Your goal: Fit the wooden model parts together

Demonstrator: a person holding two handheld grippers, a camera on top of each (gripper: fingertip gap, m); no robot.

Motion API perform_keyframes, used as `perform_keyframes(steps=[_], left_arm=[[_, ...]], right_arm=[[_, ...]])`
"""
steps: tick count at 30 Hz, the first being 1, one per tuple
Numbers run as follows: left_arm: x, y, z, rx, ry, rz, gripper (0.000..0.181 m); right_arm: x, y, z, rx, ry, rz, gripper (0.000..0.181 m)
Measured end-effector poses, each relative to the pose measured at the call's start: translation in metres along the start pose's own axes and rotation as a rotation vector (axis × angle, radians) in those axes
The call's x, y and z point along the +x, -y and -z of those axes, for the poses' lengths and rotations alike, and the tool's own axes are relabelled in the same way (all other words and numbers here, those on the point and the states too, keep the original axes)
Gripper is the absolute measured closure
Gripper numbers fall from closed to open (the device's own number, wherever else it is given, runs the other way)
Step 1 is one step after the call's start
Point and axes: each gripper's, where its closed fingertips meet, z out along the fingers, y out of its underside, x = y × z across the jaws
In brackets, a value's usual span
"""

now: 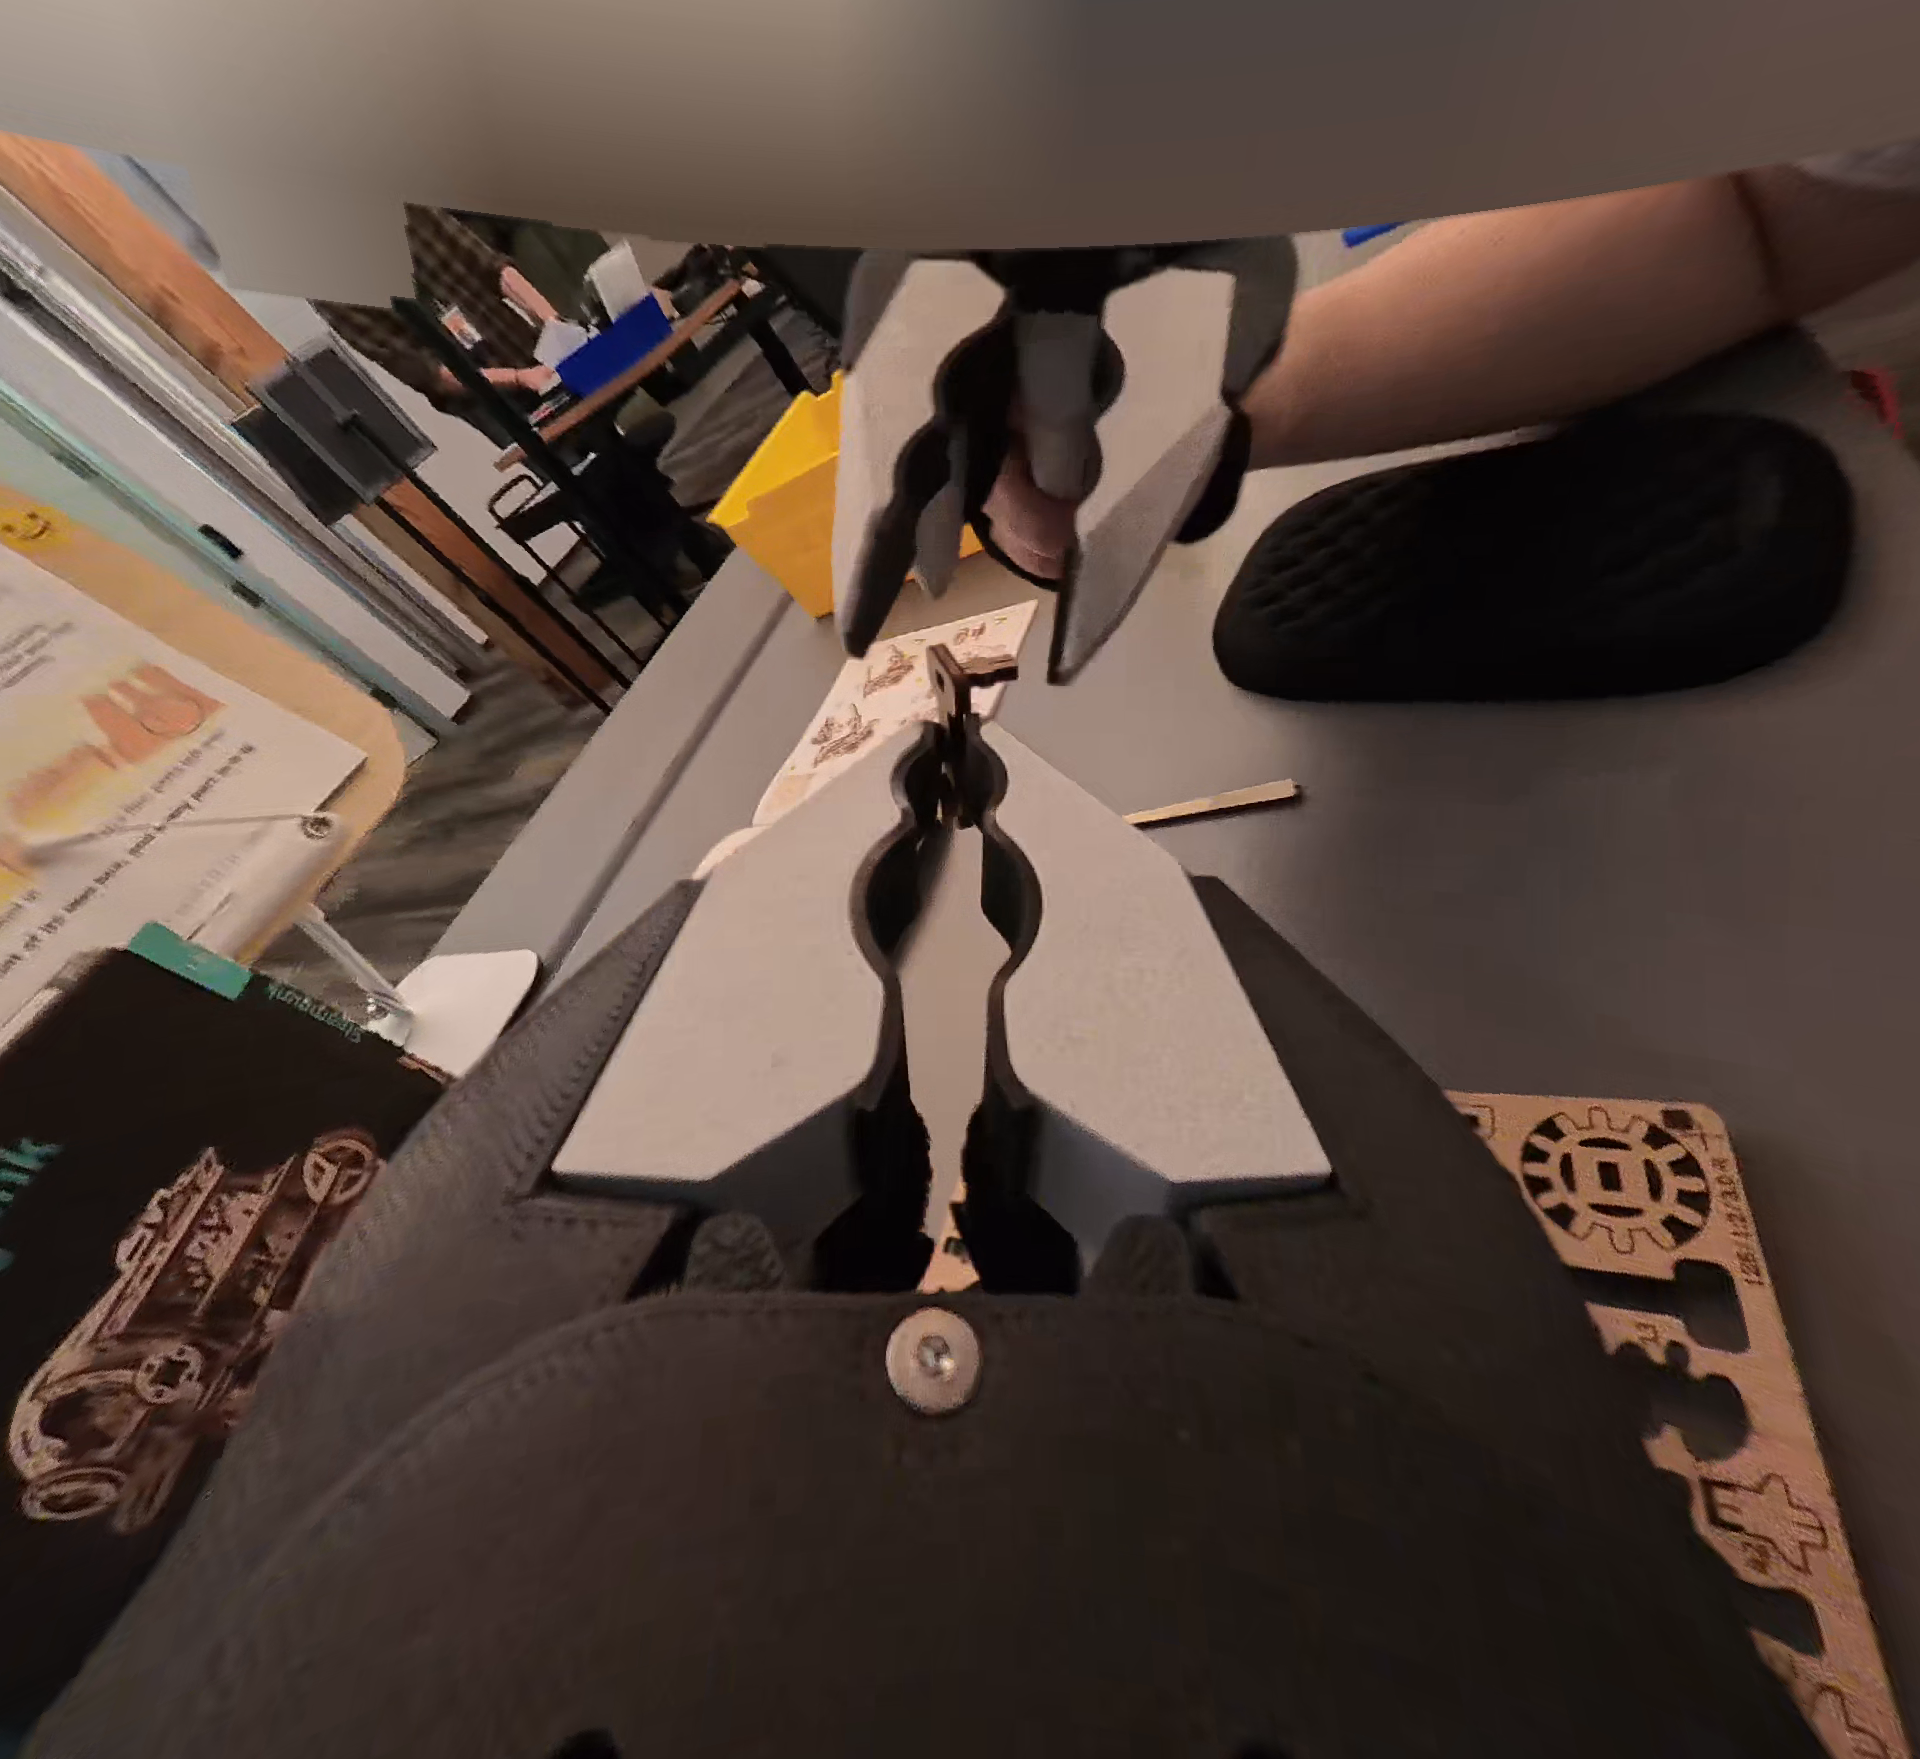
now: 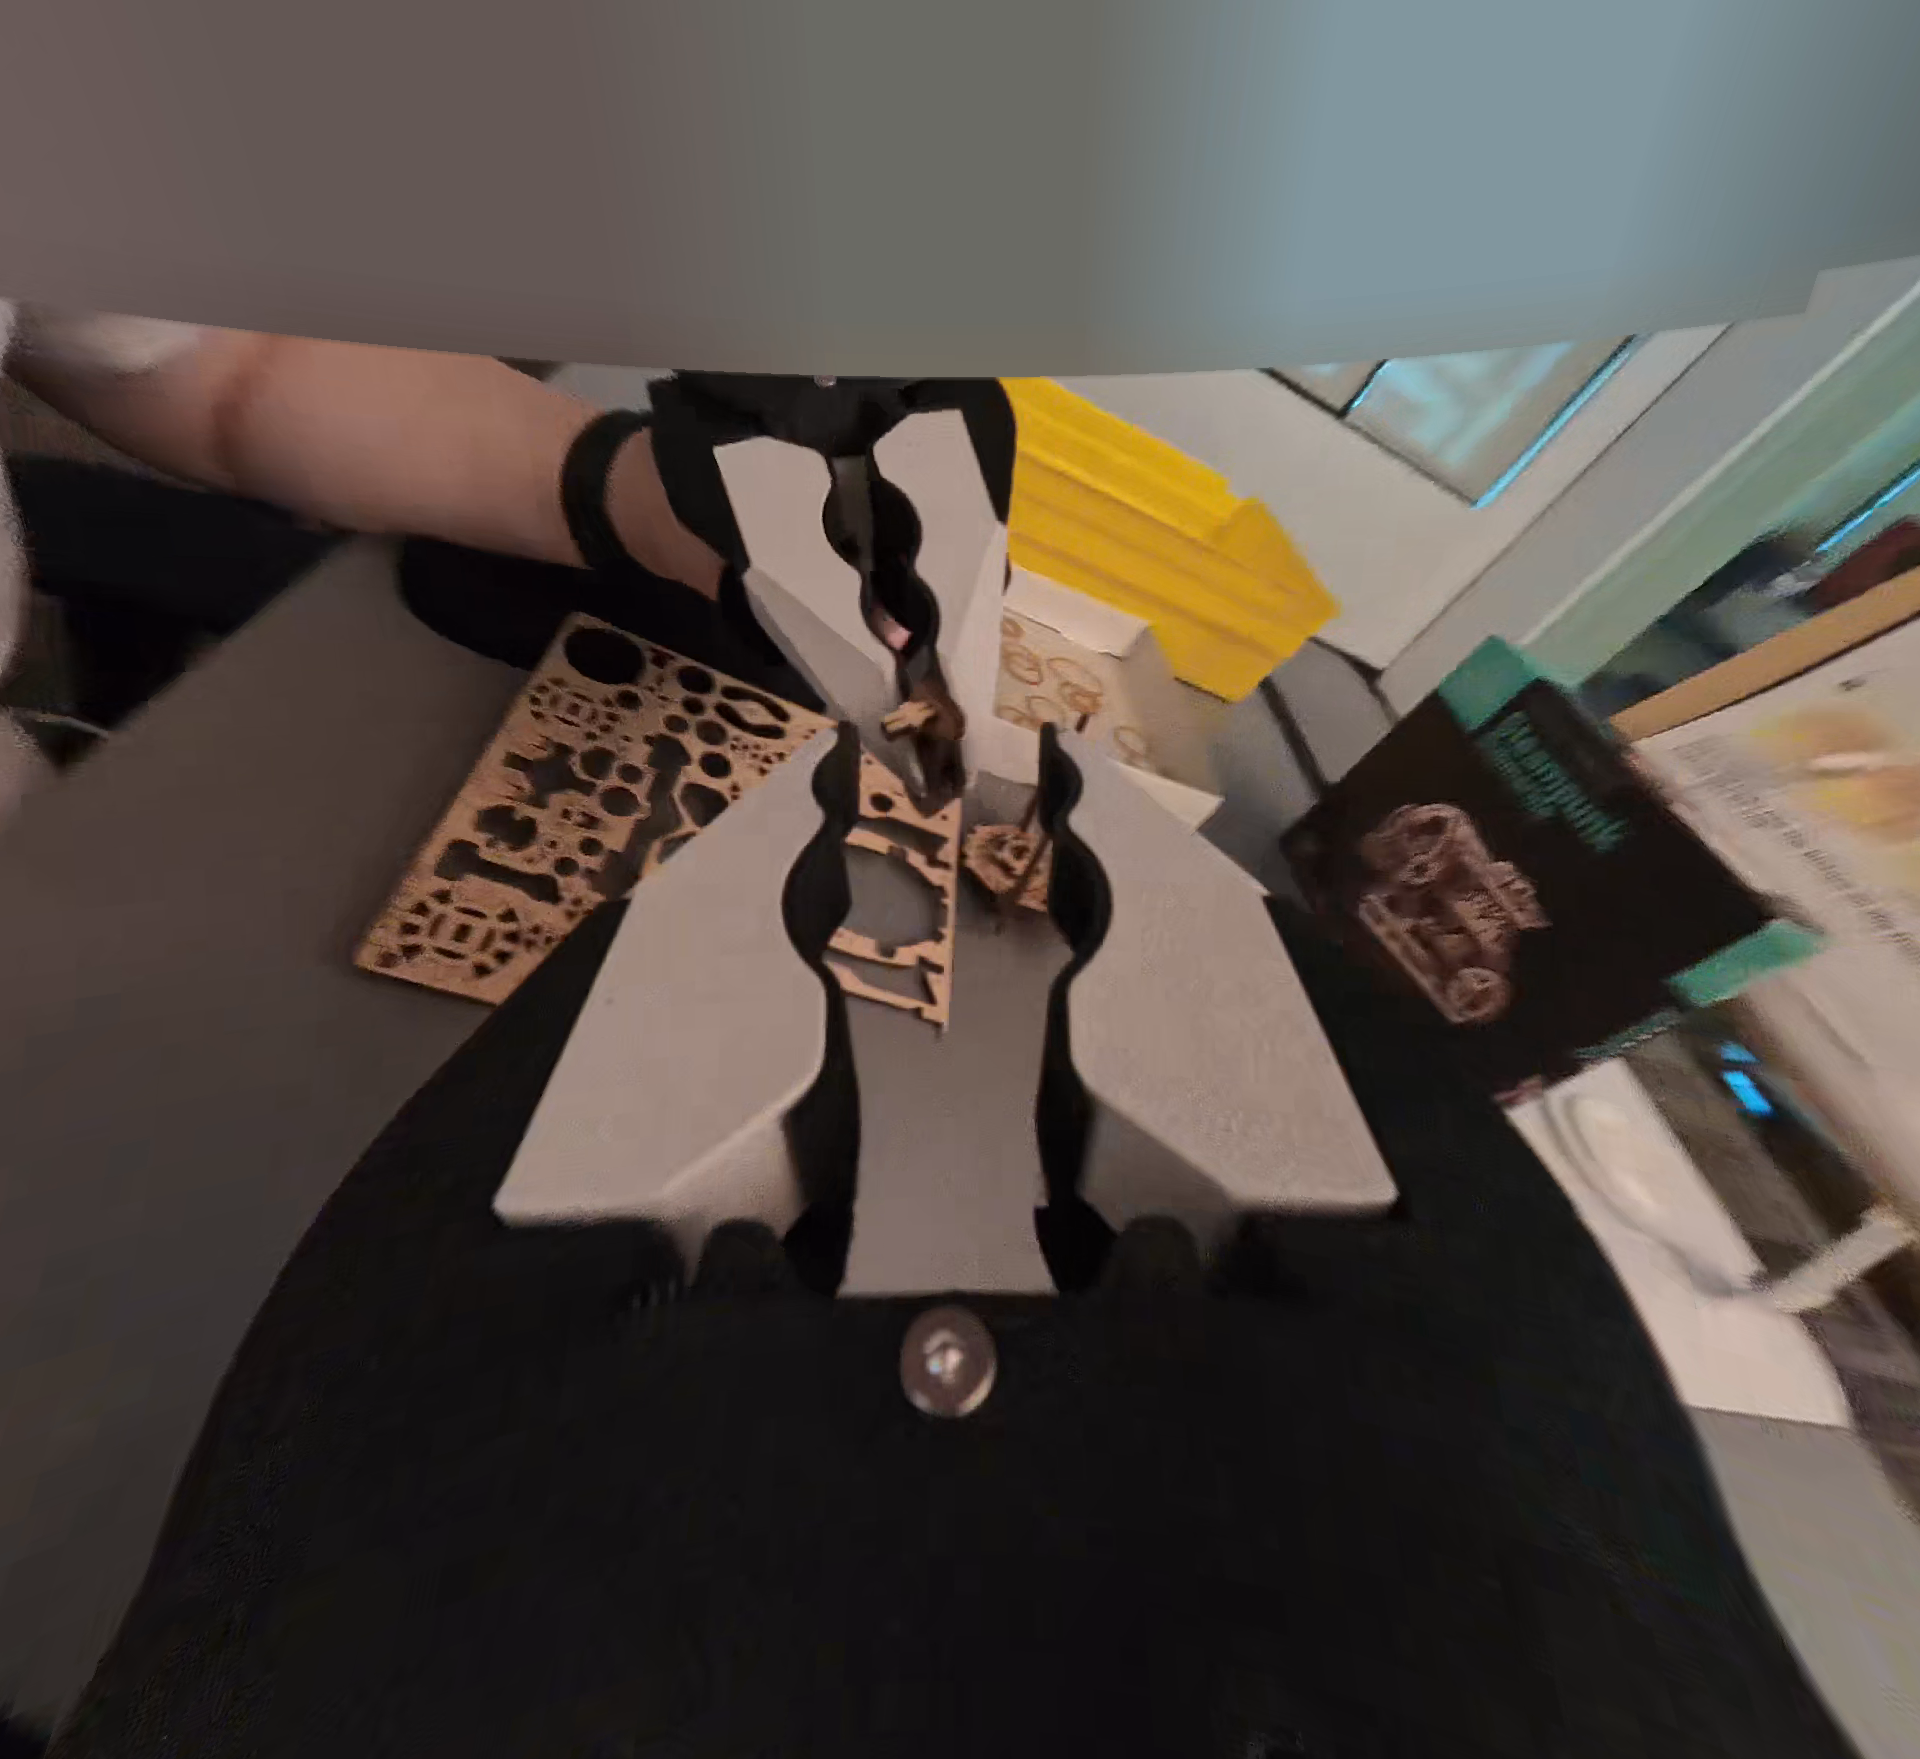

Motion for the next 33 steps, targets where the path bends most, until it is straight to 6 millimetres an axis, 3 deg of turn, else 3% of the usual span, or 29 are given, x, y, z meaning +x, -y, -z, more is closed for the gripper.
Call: perform_keyframes(steps=[11, 12, 17, 20, 23, 33], left_arm=[[0.013, 0.001, -0.002, -0.003, -0.055, -0.024, 0.181], [0.013, 0.001, -0.002, 0.000, -0.055, -0.028, 0.181], [0.011, -0.002, -0.002, -0.016, -0.033, -0.044, 0.181], [0.010, -0.005, -0.003, -0.028, -0.030, -0.028, 0.181], [0.011, -0.004, -0.004, -0.023, -0.041, -0.008, 0.181], [0.009, -0.004, -0.004, -0.019, -0.028, 0.023, 0.181]], right_arm=[[-0.016, -0.008, -0.003, -0.077, 0.073, 0.071, 0.160], [-0.017, -0.004, -0.002, -0.050, 0.076, 0.069, 0.170], [-0.014, -0.009, -0.004, -0.063, 0.070, 0.035, 0.169], [-0.016, -0.010, -0.005, -0.058, 0.076, 0.031, 0.160], [-0.015, -0.007, -0.006, -0.044, 0.061, 0.026, 0.168], [-0.013, -0.007, -0.007, -0.040, 0.052, -0.049, 0.168]])
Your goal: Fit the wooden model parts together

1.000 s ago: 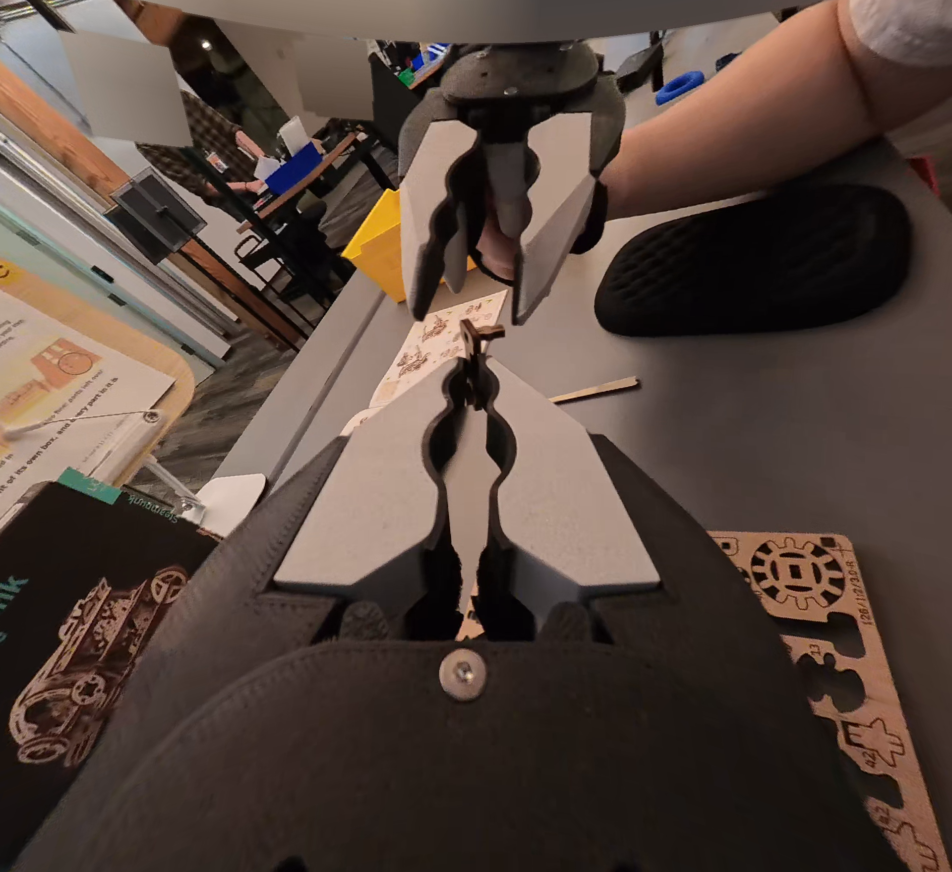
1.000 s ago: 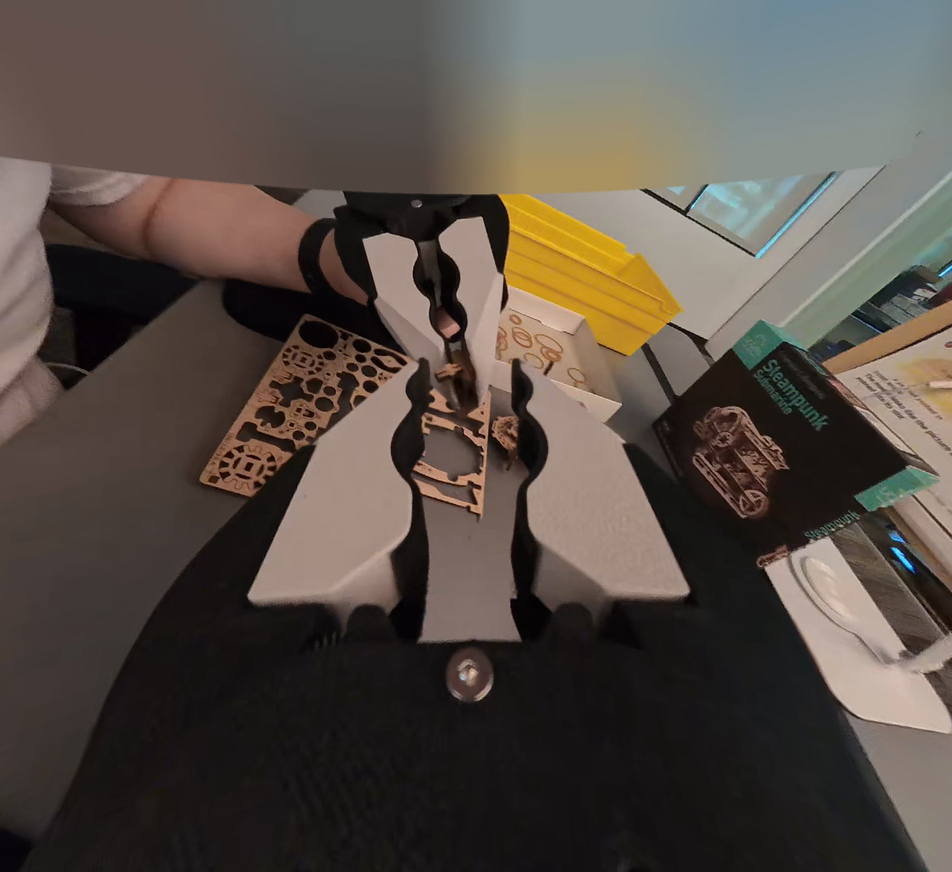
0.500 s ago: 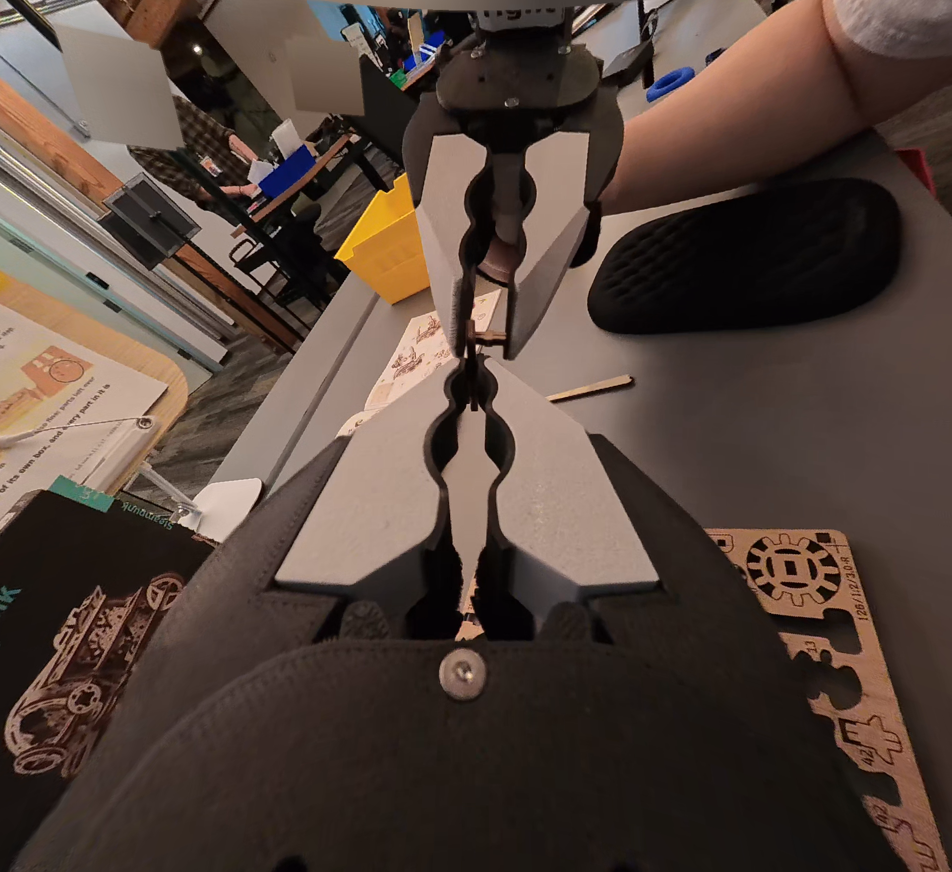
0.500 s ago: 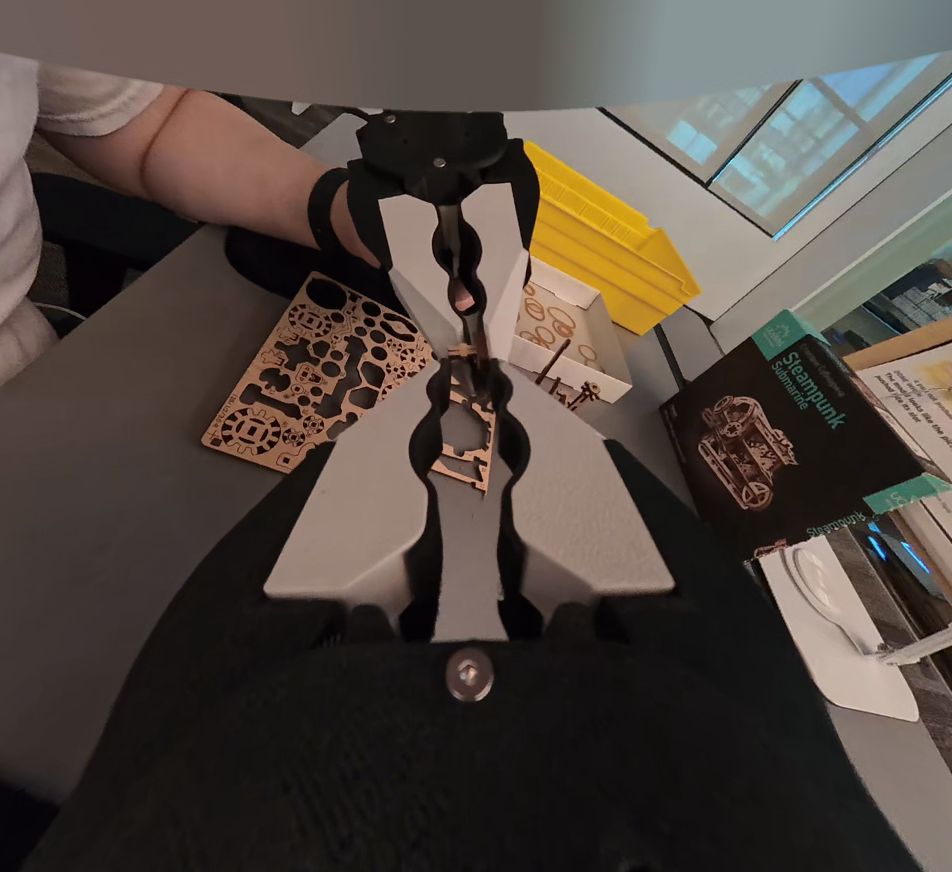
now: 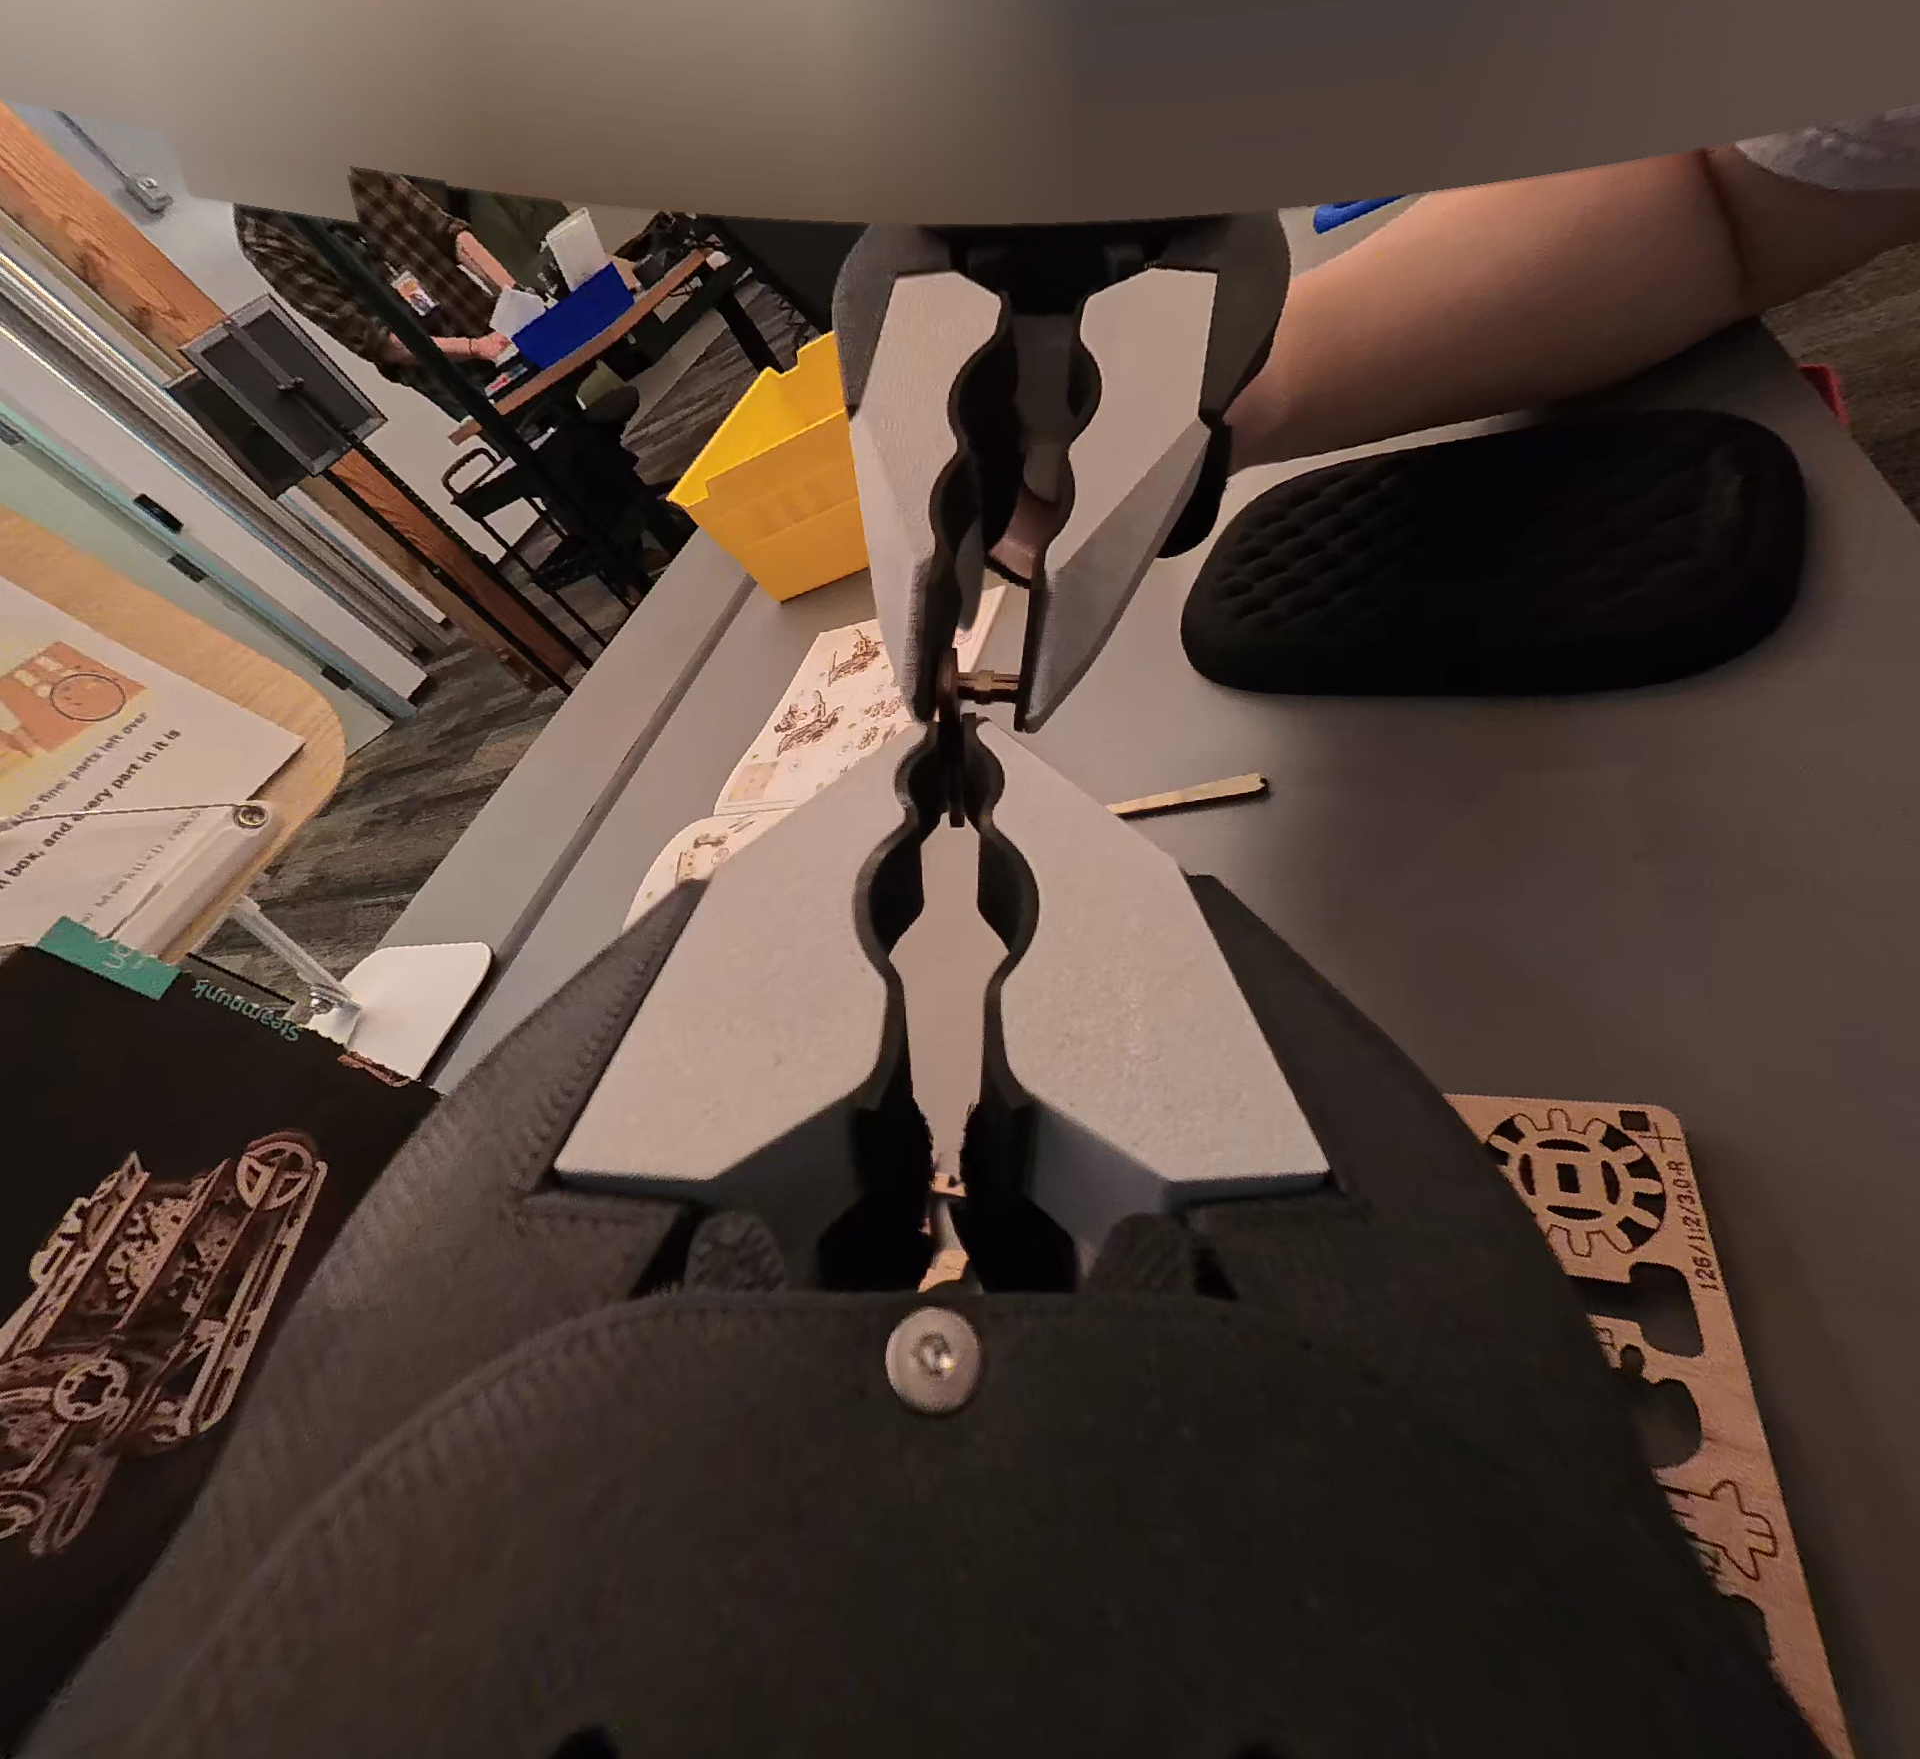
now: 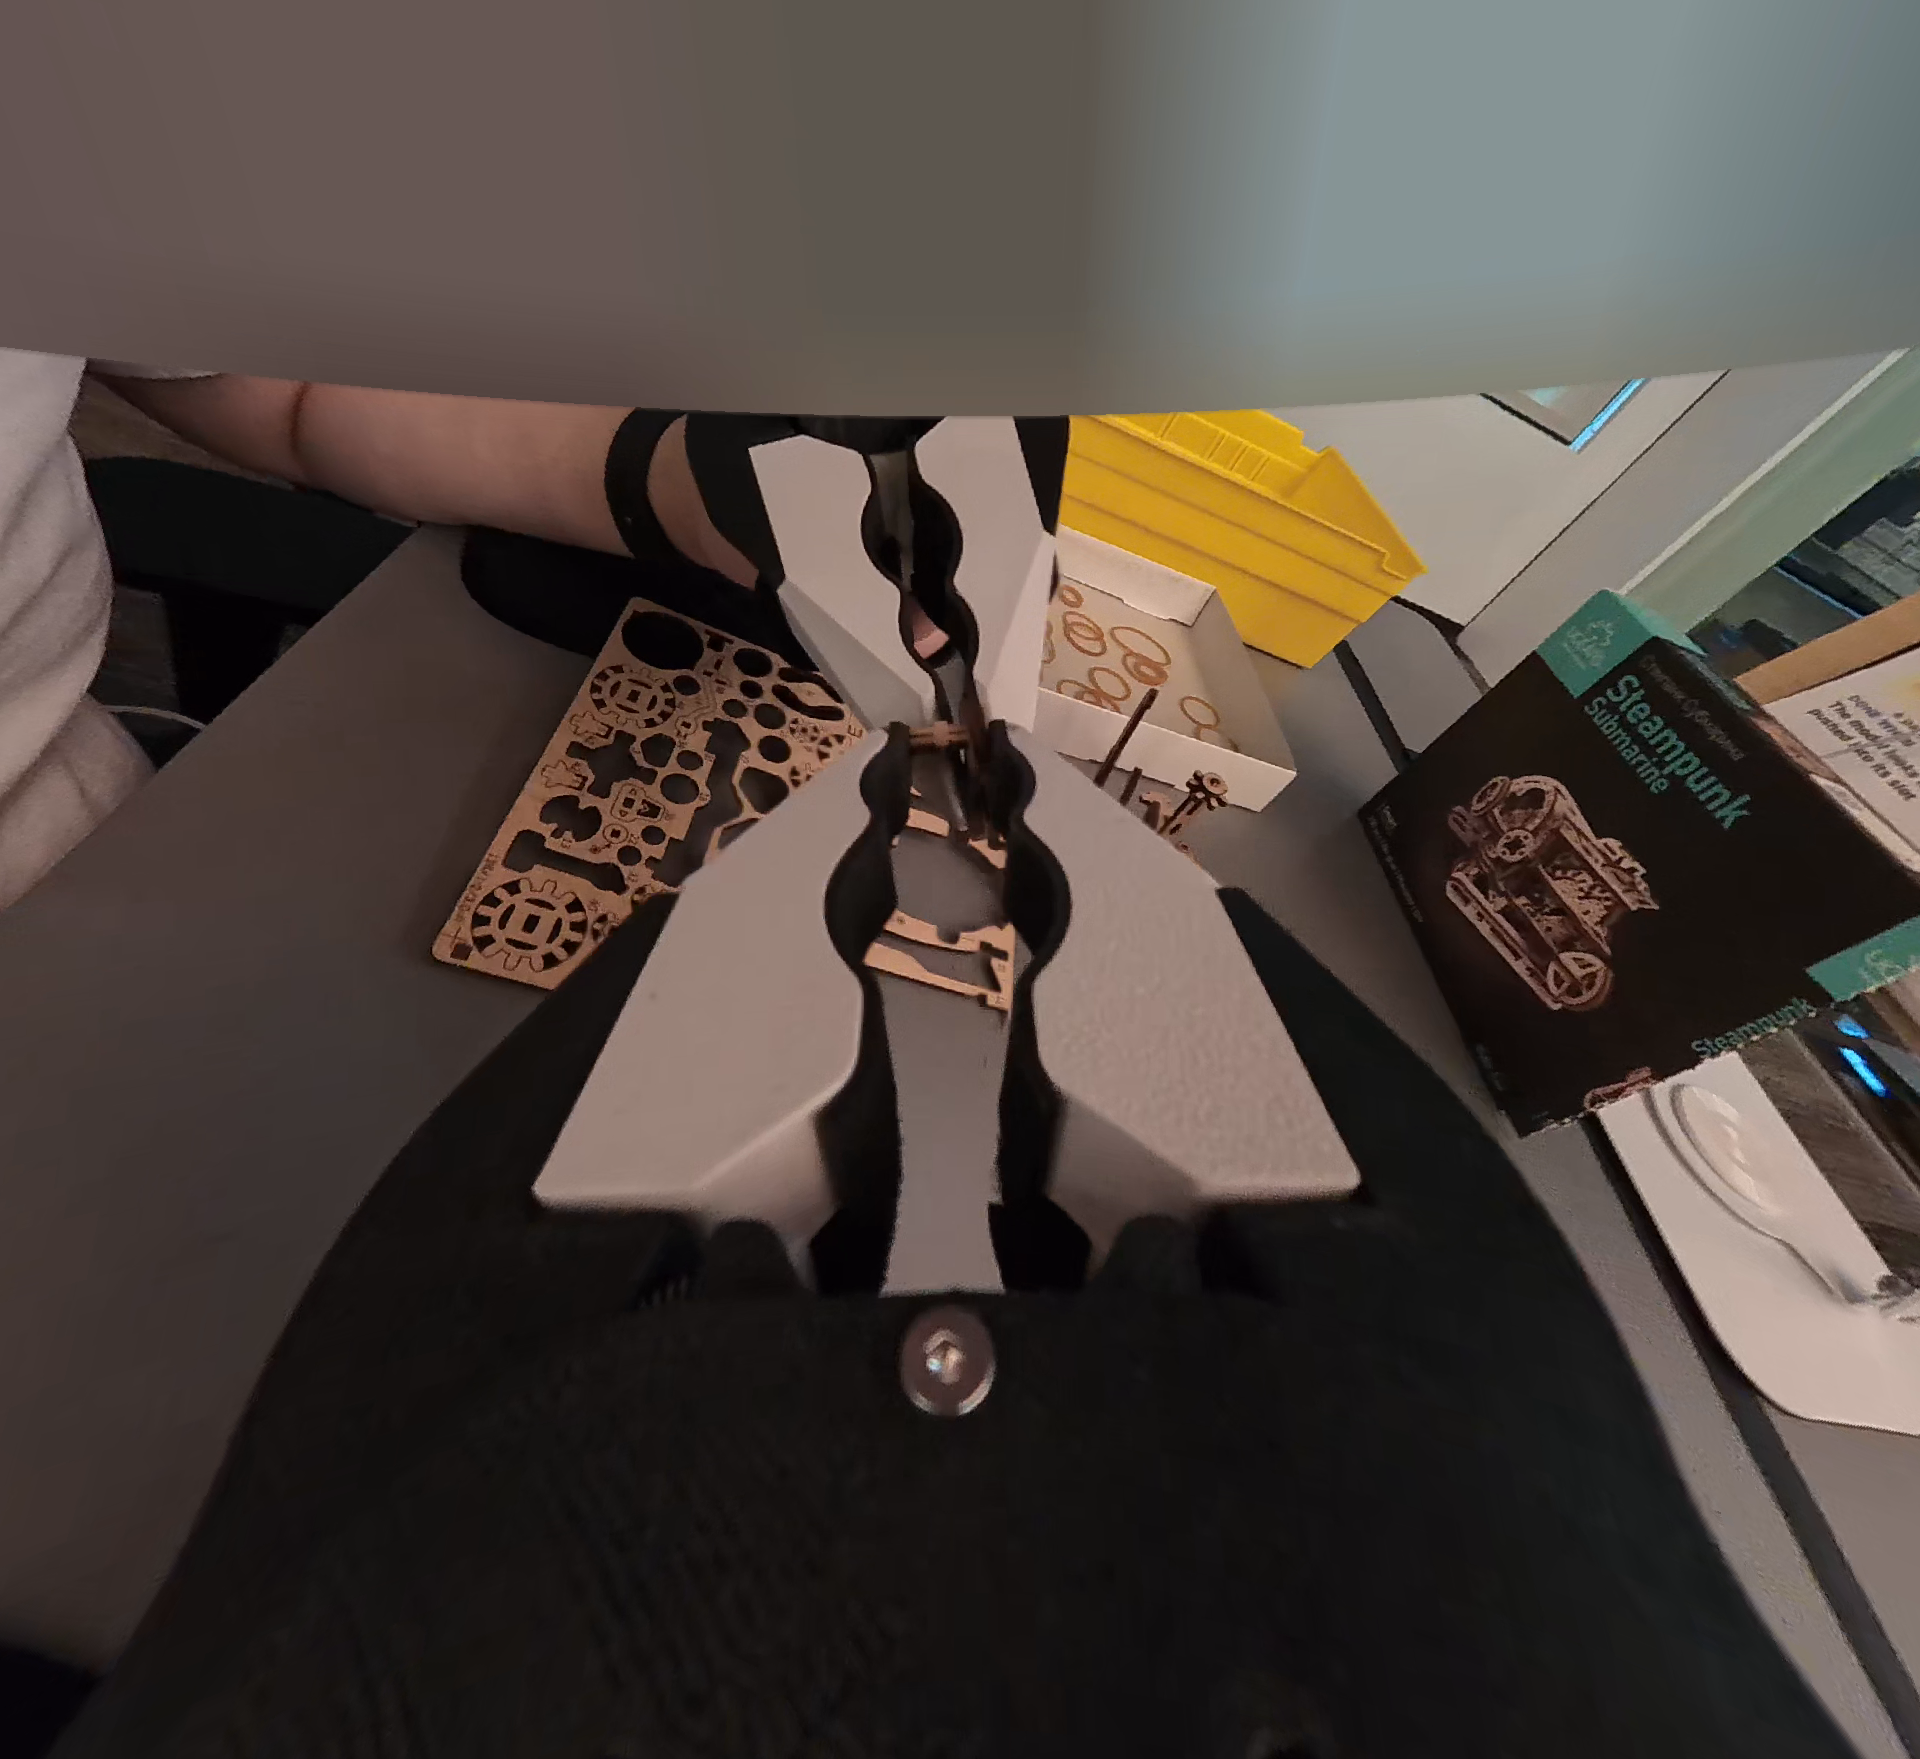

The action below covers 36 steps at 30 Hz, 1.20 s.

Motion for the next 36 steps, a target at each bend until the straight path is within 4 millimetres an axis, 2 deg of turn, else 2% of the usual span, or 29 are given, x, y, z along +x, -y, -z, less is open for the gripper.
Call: perform_keyframes(steps=[17, 22, 36], left_arm=[[0.013, -0.004, -0.002, -0.031, -0.117, 0.069, 0.181], [0.009, -0.004, -0.002, -0.036, -0.090, 0.061, 0.181], [0.009, -0.004, -0.003, -0.031, -0.110, 0.154, 0.181]], right_arm=[[-0.011, -0.008, 0.003, -0.048, 0.081, -0.027, 0.170], [-0.008, -0.007, 0.002, -0.036, 0.101, -0.155, 0.169], [-0.007, -0.005, 0.003, 0.038, 0.080, -0.159, 0.169]])
